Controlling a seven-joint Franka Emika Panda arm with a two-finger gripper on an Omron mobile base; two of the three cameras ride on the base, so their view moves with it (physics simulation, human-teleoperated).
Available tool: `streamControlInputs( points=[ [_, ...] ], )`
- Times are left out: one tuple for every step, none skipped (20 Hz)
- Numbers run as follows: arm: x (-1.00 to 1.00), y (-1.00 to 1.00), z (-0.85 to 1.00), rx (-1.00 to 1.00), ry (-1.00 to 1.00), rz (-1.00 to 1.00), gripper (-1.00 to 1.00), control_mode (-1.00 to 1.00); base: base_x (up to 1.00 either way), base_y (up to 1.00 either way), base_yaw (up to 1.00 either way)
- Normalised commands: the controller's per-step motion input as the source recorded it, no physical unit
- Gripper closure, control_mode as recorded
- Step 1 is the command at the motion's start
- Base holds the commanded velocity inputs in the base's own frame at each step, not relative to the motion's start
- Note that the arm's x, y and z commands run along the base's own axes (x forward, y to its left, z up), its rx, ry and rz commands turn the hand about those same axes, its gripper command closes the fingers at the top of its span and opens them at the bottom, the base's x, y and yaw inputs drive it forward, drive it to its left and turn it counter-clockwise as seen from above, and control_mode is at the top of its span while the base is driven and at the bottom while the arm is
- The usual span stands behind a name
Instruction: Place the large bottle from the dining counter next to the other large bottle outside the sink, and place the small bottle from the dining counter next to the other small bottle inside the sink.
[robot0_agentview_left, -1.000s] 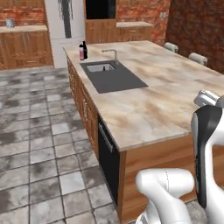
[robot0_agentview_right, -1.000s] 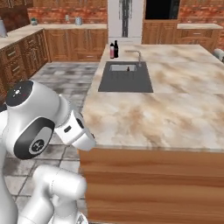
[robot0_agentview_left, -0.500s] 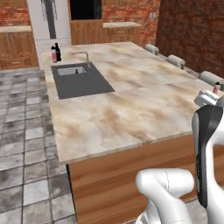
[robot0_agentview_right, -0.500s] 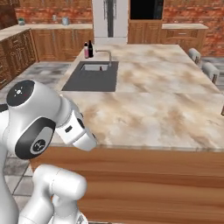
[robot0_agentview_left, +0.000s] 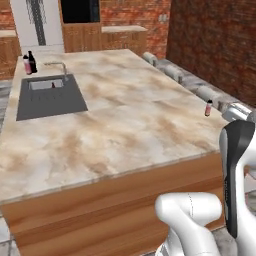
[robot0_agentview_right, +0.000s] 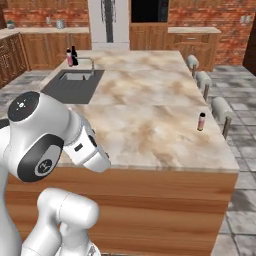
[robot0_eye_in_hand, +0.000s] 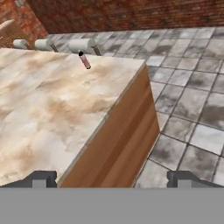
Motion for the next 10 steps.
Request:
streamControlInputs(
  points=[
    [0.0,0.0,0.0,0.0,0.0,0.0,-1.0,1.0,0.0,-1.0,0.0],
    [0.0,0.0,0.0,0.0,0.0,0.0,-1.0,1.0,0.0,-1.0,0.0],
    [0.0,0.0,0.0,0.0,0.0,0.0,-1.0,1.0,0.0,-1.0,0.0],
    [0.0,0.0,0.0,0.0,0.0,0.0,-1.0,1.0,0.0,-1.0,0.0],
    [0.0,0.0,0.0,0.0,0.0,0.0,-1.0,1.0,0.0,-1.0,0.0],
    [0.0,0.0,0.0,0.0,0.0,0.0,-1.0,1.0,0.0,-1.0,0.0],
    [0.0,0.0,0.0,0.0,0.0,0.0,-1.0,1.0,0.0,-1.0,0.01],
    [0.0,0.0,0.0,0.0,0.0,0.0,-1.0,1.0,0.0,-1.0,0.01],
    [0.0,0.0,0.0,0.0,0.0,0.0,-1.0,1.0,0.0,-1.0,0.01],
    [0.0,0.0,0.0,0.0,0.0,0.0,-1.0,1.0,0.0,-1.0,0.02]
  ],
)
